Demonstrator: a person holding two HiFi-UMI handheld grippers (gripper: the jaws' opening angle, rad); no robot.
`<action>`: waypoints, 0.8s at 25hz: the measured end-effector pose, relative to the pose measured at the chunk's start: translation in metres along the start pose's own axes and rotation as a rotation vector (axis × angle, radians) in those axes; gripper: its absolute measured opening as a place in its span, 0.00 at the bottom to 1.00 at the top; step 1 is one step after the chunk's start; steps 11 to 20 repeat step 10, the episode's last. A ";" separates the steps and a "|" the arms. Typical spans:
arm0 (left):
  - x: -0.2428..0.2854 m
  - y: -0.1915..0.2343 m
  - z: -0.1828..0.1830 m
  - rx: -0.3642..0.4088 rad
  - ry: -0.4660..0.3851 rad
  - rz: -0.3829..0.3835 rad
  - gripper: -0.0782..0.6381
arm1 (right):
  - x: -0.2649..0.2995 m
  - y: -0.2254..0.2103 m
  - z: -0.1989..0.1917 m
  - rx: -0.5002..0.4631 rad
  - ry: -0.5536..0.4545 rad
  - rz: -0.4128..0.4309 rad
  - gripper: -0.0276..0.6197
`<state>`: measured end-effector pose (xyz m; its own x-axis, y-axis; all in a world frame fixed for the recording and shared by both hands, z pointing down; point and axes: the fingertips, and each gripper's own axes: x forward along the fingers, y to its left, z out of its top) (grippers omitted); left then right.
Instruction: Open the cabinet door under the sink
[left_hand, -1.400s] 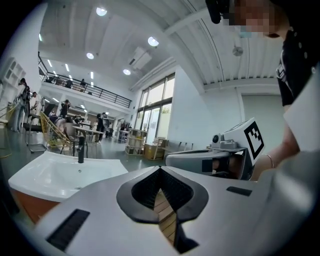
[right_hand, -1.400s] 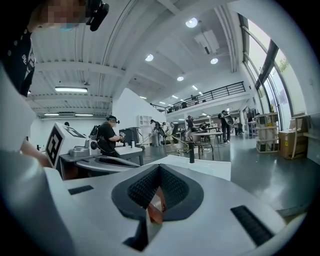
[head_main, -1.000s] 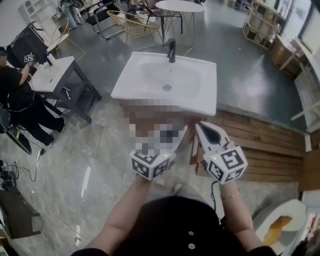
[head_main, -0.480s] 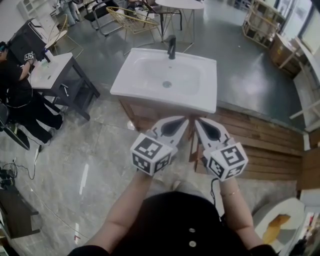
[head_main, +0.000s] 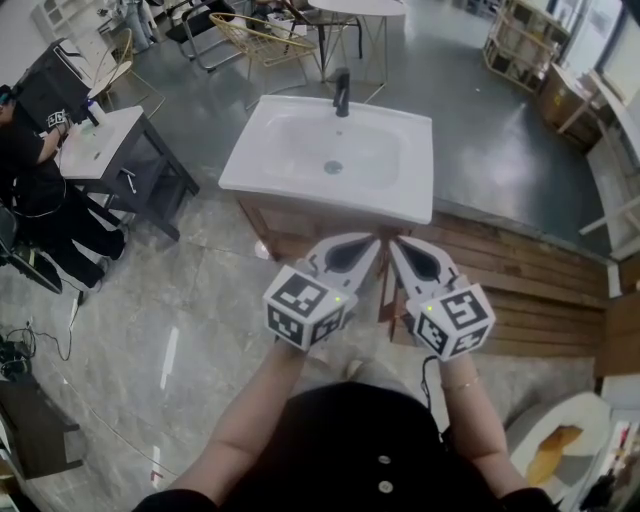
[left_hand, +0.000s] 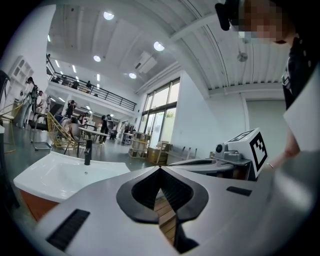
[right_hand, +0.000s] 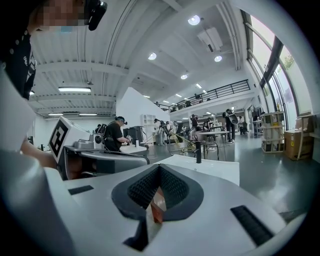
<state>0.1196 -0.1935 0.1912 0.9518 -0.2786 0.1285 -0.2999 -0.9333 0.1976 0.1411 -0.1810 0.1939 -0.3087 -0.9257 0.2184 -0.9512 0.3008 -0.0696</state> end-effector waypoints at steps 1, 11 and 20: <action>0.000 0.000 0.000 0.003 0.003 -0.003 0.12 | 0.000 0.000 0.000 -0.001 0.002 0.000 0.05; 0.004 -0.003 -0.003 0.009 0.017 -0.010 0.12 | 0.000 0.000 0.000 -0.004 0.005 0.007 0.05; 0.004 -0.003 -0.003 0.009 0.017 -0.010 0.12 | 0.000 0.000 0.000 -0.004 0.005 0.007 0.05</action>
